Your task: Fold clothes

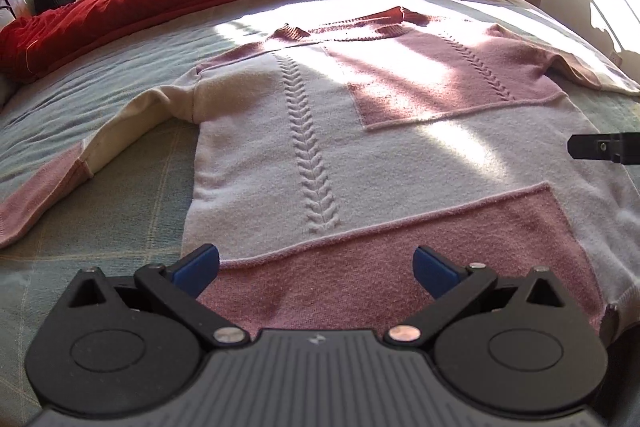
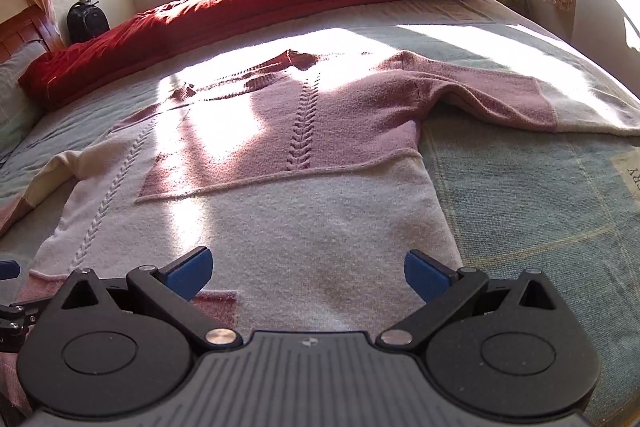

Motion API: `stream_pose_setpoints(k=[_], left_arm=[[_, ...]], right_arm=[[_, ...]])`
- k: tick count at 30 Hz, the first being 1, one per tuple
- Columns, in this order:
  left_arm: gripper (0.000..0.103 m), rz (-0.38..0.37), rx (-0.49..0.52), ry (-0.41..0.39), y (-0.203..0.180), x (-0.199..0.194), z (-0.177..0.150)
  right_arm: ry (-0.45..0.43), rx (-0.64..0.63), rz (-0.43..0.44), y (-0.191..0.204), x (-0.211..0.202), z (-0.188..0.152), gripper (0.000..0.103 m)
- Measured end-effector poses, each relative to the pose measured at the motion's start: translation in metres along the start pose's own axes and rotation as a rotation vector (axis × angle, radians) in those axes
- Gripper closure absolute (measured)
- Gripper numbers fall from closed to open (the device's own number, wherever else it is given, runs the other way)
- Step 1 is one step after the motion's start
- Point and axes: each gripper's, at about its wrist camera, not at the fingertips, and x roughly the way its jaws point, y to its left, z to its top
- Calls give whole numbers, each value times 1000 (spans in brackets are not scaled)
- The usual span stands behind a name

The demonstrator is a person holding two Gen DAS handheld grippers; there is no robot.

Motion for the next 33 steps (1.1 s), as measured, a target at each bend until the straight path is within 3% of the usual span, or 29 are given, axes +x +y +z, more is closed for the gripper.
stream_pose_setpoints(k=[4, 7, 12, 17, 20, 23, 33], left_arm=[[1, 3, 7, -3, -3, 5, 6], [1, -7, 16, 0, -8, 9, 9], [1, -17, 49, -16, -22, 12, 19], [1, -33, 94, -51, -45, 12, 37], [1, -55, 113, -79, -61, 9, 50], [1, -79, 111, -94, -75, 10, 63], [1, -151, 141, -77, -125, 28, 90]], right_arm=[[18, 29, 15, -6, 28, 11, 0], [23, 45, -29, -22, 32, 0, 0], [16, 44, 24, -41, 4, -12, 0], [-21, 139, 66, -78, -18, 15, 7], [-39, 205, 55, -118, -22, 37, 13], [-57, 289, 25, -172, -26, 57, 28], [-86, 737, 8, -367, -4, 71, 40]])
